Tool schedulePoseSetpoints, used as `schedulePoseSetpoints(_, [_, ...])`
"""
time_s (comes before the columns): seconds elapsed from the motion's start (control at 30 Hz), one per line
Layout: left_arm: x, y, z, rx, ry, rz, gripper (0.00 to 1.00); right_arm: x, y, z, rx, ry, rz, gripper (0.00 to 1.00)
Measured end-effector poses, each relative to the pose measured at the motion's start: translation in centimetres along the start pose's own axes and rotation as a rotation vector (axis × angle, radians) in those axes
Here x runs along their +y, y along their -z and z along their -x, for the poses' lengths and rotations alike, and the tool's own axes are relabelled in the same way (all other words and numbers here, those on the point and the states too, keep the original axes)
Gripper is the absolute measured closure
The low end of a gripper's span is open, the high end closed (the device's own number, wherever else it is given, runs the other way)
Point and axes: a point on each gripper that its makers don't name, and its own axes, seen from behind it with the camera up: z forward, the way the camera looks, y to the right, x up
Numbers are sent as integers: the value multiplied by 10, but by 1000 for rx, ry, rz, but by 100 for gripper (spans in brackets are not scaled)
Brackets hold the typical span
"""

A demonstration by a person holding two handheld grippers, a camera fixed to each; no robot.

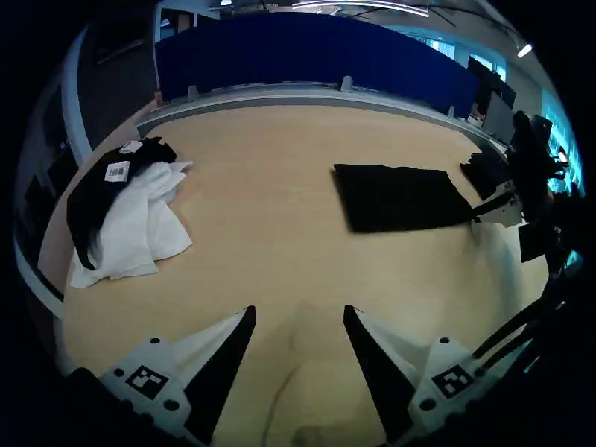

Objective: Fold towel

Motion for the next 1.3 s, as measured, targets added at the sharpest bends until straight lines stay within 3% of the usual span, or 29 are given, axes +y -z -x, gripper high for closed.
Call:
schedulePoseSetpoints(0.2, [-1, 0, 1, -1, 4, 0, 13, -4, -5, 3, -10, 5, -12, 75])
schedulePoseSetpoints(0.33, [-3, 0, 2, -1, 3, -2, 13, -2, -4, -2, -4, 10, -4, 92])
schedulePoseSetpoints(0.8, [-4, 2, -3, 2, 3, 0, 13, 2, 8, -19, 18, 58, 30, 92])
schedulePoseSetpoints(1.3, [-6, 7, -17, 34, 11, 4, 13, -4, 39, -104, 109, 201, 54, 93])
